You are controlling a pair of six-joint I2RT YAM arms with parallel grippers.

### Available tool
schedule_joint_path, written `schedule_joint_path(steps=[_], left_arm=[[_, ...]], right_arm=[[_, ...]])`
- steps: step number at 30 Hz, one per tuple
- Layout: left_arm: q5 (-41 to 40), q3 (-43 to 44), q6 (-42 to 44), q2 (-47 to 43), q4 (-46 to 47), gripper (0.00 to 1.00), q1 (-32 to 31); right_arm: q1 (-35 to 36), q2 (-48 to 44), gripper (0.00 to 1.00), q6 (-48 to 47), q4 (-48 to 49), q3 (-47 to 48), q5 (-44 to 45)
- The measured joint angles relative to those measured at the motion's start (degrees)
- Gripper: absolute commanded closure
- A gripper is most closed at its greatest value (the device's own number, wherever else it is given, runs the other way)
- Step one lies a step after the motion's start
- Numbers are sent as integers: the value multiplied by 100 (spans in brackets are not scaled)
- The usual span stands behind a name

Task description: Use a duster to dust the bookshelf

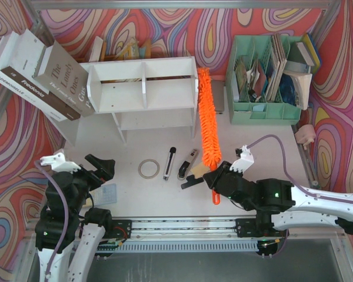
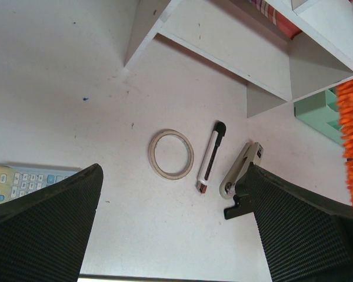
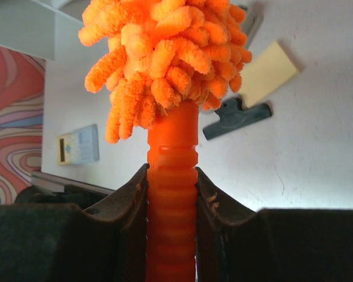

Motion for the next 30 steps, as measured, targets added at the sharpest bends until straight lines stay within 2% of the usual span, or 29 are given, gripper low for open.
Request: schedule_joint_path(steps=[9, 16, 24, 30], left_arm=[[-20, 0, 0, 87, 0, 2, 0], [-111, 0, -37, 107, -2, 2, 0], [-168, 17, -59, 581, -122, 2, 0], [-223, 166, 11, 702, -190, 2, 0]], right_arm=[[0, -269, 100, -1010, -20, 815, 669], [0, -227, 100, -1738, 199, 1110, 809], [0, 192, 100, -2872, 988, 1556, 313], [26, 238, 100, -3311, 1453, 1281, -446]])
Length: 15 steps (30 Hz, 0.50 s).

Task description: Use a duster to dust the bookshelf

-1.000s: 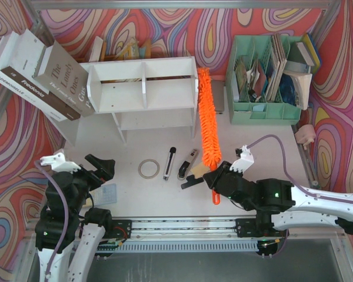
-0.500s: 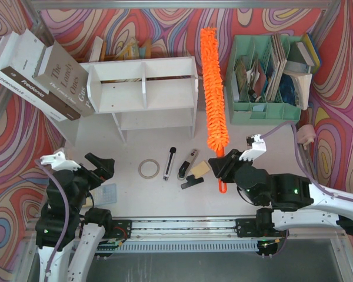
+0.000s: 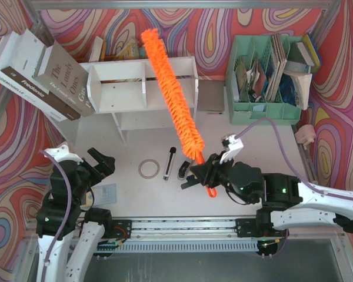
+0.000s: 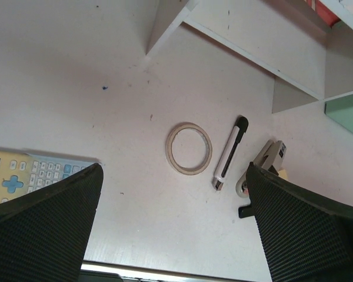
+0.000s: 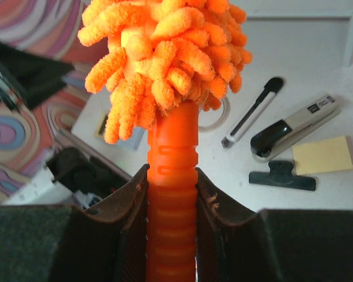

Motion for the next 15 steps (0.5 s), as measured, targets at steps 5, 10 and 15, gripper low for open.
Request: schedule_joint_path(steps=[5, 10, 15], left_arm=[[-55, 48, 63, 17, -2, 2, 0], [-162, 48, 61, -212, -4, 2, 0], [-223, 46, 59, -442, -7, 2, 0]], right_arm=[[542, 7, 100, -304, 297, -575, -339], [1290, 155, 100, -682, 638, -892, -461], [1620, 463, 100, -584, 769, -1045, -457]])
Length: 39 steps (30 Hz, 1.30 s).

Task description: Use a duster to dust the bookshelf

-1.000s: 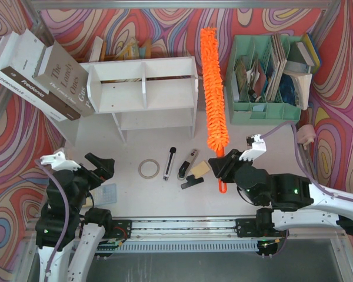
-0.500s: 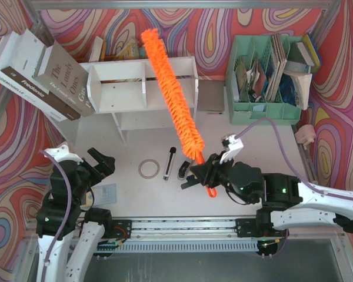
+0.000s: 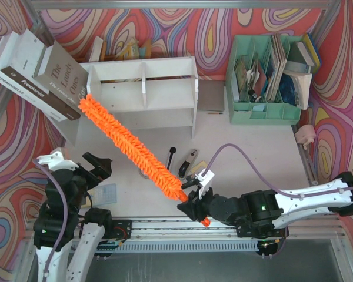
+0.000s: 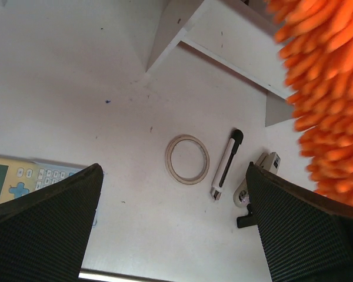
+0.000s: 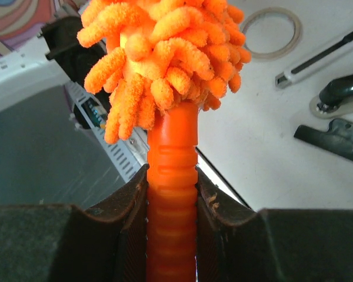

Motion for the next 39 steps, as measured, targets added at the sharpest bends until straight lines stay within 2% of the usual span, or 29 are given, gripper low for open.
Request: schedule_joint_path(steps=[9, 17, 24, 29, 33, 39], left_arm=[[-2, -28, 0, -55, 0, 2, 0], [4, -39, 0, -160, 2, 2, 0], [42, -52, 2, -192, 2, 2, 0], [111, -52, 4, -107, 4, 2, 0], [138, -52, 4, 13, 7, 2, 0], [136, -55, 2, 22, 7, 2, 0]], right_arm=[[461, 107, 100, 979, -11, -721, 59], [787, 535, 100, 1753, -11, -870, 260], [1445, 560, 100, 2684, -76, -1530, 1222], [1985, 1032, 100, 3412, -428, -1440, 2059], [2140, 1464, 100, 4201, -988, -1294, 2520], [2162, 1198, 100, 4957, -1434, -1508, 2876]])
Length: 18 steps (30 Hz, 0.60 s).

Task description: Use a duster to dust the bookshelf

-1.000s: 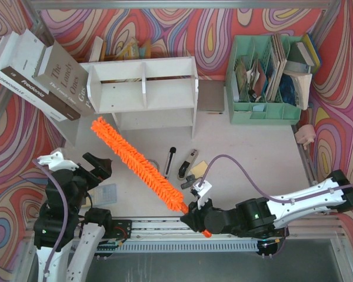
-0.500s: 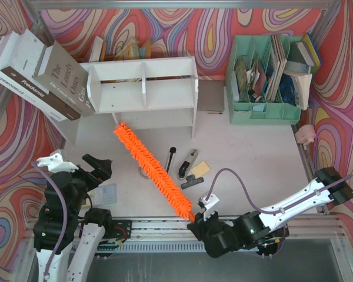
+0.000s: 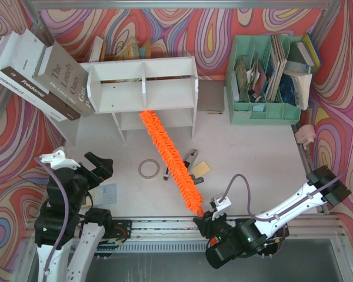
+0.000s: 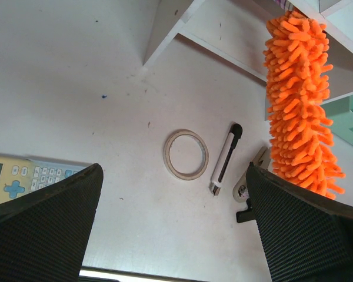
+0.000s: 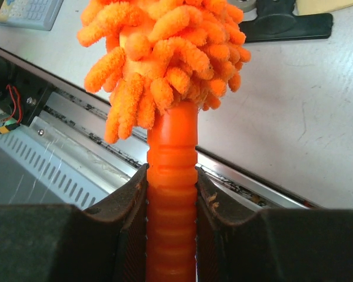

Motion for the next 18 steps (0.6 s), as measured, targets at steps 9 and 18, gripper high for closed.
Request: schedule_joint_path(steps=[9, 18], left_arm=[[0, -4, 0, 0, 0, 2, 0], [-2, -4, 0, 0, 0, 2, 0]], right_arm=[[4, -229, 100, 1335, -688, -249, 203], [4, 621, 100, 1685, -1226, 291, 271]])
